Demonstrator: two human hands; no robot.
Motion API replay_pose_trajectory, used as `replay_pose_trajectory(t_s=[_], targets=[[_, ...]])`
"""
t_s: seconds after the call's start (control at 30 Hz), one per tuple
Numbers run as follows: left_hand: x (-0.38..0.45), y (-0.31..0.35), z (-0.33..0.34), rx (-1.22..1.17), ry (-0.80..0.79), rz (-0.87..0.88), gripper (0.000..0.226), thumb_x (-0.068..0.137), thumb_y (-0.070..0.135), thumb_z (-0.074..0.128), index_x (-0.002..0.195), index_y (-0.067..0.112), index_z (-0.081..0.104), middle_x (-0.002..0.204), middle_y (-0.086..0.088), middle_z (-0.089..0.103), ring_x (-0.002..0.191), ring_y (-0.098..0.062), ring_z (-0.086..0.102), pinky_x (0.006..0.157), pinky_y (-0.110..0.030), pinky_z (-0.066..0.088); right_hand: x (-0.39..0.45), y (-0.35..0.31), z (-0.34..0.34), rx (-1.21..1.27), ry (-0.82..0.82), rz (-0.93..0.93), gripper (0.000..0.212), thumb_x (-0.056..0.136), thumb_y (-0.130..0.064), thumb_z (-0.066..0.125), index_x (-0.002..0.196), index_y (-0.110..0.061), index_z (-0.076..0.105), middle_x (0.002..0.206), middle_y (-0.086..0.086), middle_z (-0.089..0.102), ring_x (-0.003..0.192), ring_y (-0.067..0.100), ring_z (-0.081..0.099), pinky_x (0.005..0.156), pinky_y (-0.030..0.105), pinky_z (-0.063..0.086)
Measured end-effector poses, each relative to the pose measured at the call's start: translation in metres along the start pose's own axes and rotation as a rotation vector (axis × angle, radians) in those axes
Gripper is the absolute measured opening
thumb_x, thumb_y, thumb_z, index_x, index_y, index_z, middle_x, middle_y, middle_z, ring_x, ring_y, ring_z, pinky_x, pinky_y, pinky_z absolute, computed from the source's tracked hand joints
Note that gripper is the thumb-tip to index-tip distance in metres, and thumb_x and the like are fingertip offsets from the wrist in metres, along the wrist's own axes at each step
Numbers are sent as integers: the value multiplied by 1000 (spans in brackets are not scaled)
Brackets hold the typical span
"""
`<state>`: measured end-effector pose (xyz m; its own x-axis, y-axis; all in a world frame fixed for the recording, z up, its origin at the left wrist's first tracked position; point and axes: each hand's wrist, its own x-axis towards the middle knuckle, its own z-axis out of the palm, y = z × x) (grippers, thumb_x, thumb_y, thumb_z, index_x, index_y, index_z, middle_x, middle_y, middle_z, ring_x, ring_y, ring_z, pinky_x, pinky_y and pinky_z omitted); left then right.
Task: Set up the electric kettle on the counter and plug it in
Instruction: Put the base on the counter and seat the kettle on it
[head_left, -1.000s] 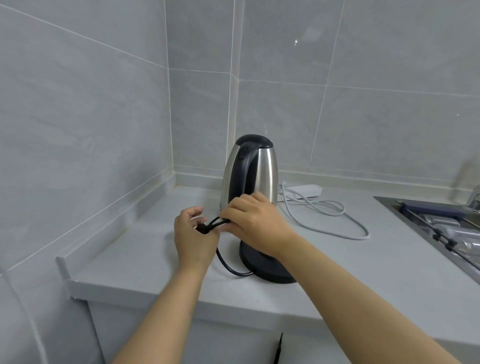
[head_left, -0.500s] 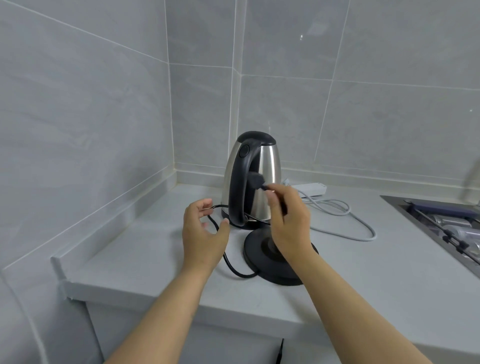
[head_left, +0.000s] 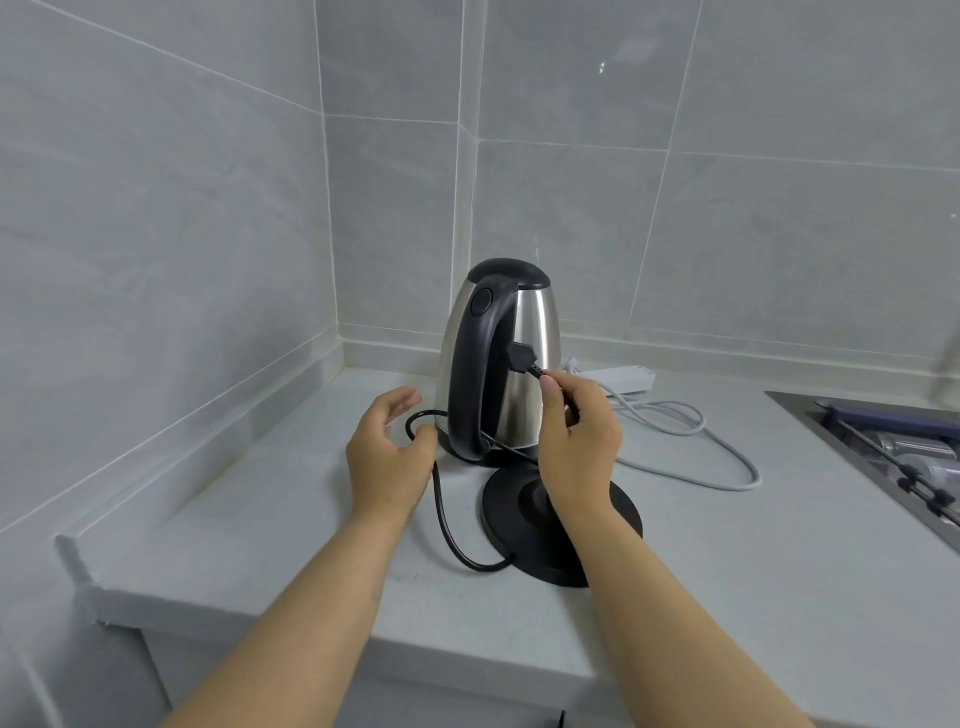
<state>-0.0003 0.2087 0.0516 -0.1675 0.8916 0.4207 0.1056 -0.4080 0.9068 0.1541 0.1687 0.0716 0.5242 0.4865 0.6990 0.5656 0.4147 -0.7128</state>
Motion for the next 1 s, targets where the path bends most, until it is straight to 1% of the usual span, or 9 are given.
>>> replay_pose_trajectory(t_s=[0.2,0.43,0.5,0.63,0.7,0.8,0.87,0.93,1.0], targets=[[2,-4,2,47,27,78,37,82,3,62,115,20,61,113,11,65,109,-1,55,79,8,29,-2,6,0,-120,-105,-82,10,94,-19,59,92,-18,69,80,-7,61,70,7,51,63,12,39],[1,-6,4,26,-86,74,33,90,12,62,119,27,59,110,15,66,105,9,55,82,5,34,-4,6,3,-380,-244,-127,19,97,-26,52,86,-15,64,79,-11,52,68,12,49,61,25,38],[1,-6,6,25,-124,66,33,91,15,62,121,29,58,109,15,66,105,8,56,85,0,36,-4,5,5,-418,-257,-139,20,98,-26,51,87,-16,64,80,-12,52,70,12,50,61,24,35],[2,-9,6,28,-171,60,33,94,19,57,126,28,56,115,10,64,107,3,57,92,-16,44,2,4,9,-479,-324,-162,24,99,-28,47,89,-16,64,79,-11,51,71,12,49,58,21,34],[3,-11,7,42,-195,61,34,96,22,54,129,28,55,120,10,62,107,0,58,90,-14,44,4,3,11,-454,-362,-161,25,100,-28,46,86,-16,63,77,-11,51,69,11,48,56,16,31],[4,-15,9,49,-247,58,37,99,19,48,134,30,51,127,10,58,108,-3,58,85,-6,43,2,2,16,-369,-396,-175,35,100,-27,44,70,-14,56,63,-8,50,63,12,46,53,23,30],[5,-17,11,43,-280,59,43,99,12,46,136,33,48,132,7,55,111,-7,58,93,-14,45,-1,3,19,-312,-410,-189,43,101,-28,42,61,-13,50,56,-7,45,61,12,44,52,28,31],[5,-19,11,42,-300,74,46,99,10,44,137,35,46,134,7,52,115,-10,57,100,-27,47,-2,5,21,-265,-399,-196,46,99,-31,40,57,-13,47,54,-7,44,64,13,45,53,32,37],[5,-18,11,33,-294,81,44,98,7,44,132,34,49,132,6,51,114,-10,57,101,-30,47,-3,6,22,-212,-363,-213,45,98,-35,39,55,-22,43,57,-10,41,67,14,45,58,32,40]])
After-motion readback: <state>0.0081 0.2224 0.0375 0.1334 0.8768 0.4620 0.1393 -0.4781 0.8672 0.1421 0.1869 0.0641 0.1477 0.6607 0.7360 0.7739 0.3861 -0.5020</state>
